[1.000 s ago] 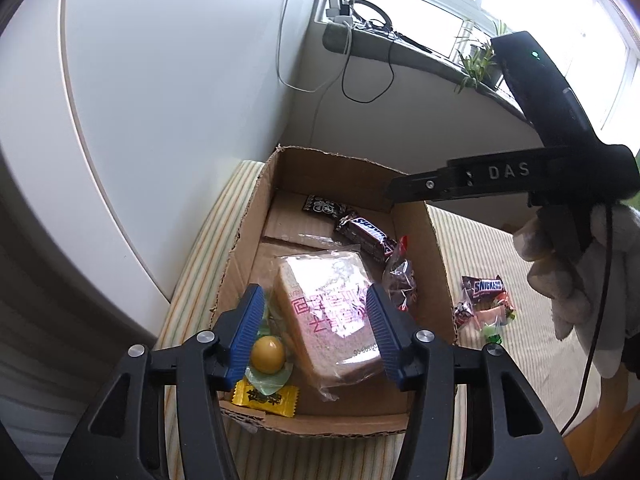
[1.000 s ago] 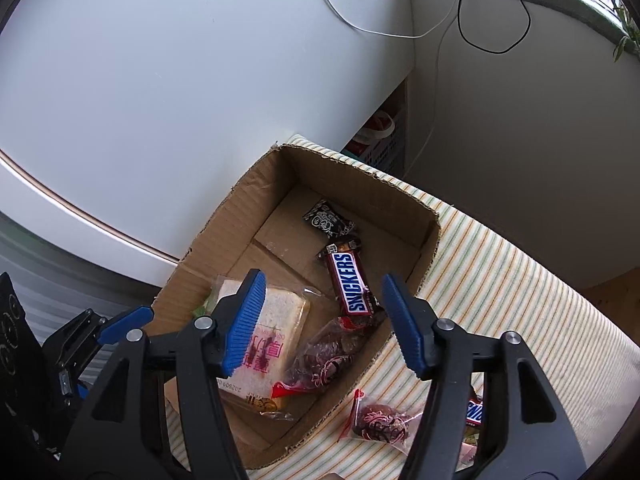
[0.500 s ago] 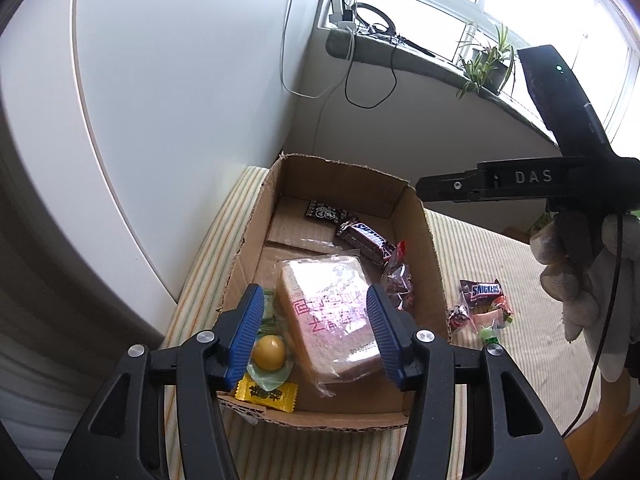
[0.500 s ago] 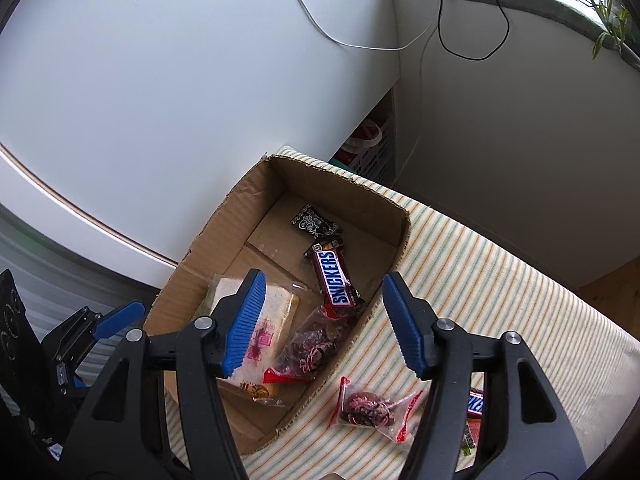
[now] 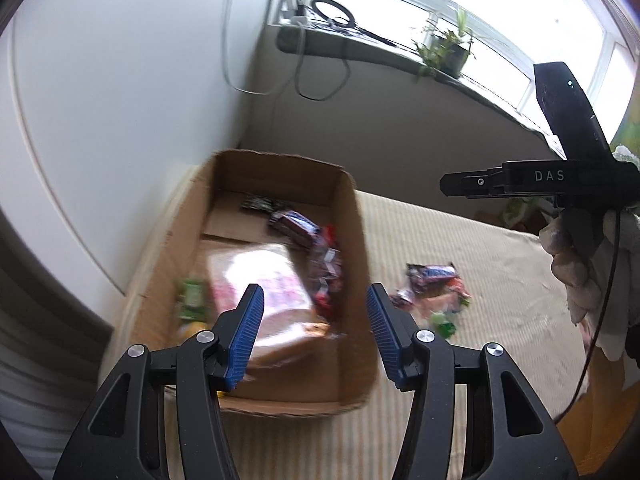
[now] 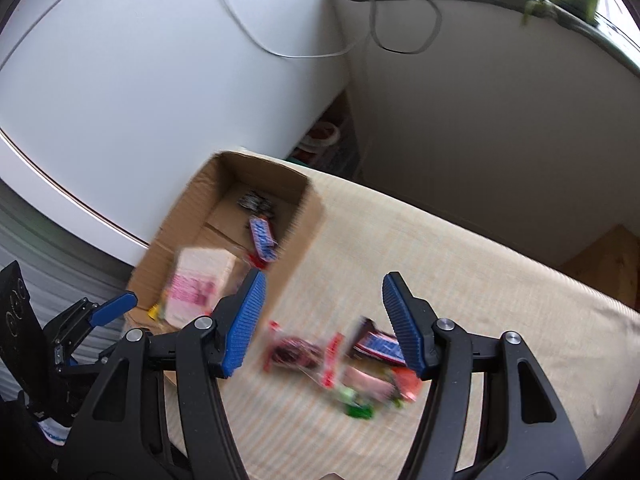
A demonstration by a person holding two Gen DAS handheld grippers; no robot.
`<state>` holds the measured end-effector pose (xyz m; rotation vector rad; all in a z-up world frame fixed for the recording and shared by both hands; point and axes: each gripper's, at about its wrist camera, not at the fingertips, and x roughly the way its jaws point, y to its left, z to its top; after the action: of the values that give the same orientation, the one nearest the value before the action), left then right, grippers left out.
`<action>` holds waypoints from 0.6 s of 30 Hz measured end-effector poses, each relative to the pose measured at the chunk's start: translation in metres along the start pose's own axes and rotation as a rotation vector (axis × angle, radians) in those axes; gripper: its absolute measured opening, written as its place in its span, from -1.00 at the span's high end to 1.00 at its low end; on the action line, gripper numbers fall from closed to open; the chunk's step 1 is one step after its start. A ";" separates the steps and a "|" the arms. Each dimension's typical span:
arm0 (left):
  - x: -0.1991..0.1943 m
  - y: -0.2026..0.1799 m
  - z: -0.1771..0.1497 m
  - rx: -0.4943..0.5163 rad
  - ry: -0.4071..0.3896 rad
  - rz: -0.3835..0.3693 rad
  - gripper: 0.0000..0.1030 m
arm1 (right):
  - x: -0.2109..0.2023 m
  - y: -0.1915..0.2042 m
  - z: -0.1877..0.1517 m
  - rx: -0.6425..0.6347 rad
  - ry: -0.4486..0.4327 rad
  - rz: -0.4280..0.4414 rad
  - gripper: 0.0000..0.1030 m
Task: Organize snacks
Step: 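Move both tools back to the snacks and grasp the pale green candy with the left tool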
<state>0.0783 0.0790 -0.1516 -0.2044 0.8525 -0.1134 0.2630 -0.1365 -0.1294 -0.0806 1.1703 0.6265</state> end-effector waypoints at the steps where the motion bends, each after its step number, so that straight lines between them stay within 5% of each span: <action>1: 0.001 -0.007 -0.002 0.009 0.005 -0.013 -0.02 | -0.002 -0.006 -0.004 0.009 0.002 -0.005 -0.23; 18: 0.040 -0.090 -0.029 0.093 0.128 -0.167 -0.02 | 0.010 -0.081 -0.057 0.120 0.088 -0.022 -0.23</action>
<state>0.0807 -0.0198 -0.1800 -0.1820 0.9541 -0.3246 0.2585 -0.2205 -0.1825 -0.0198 1.2882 0.5366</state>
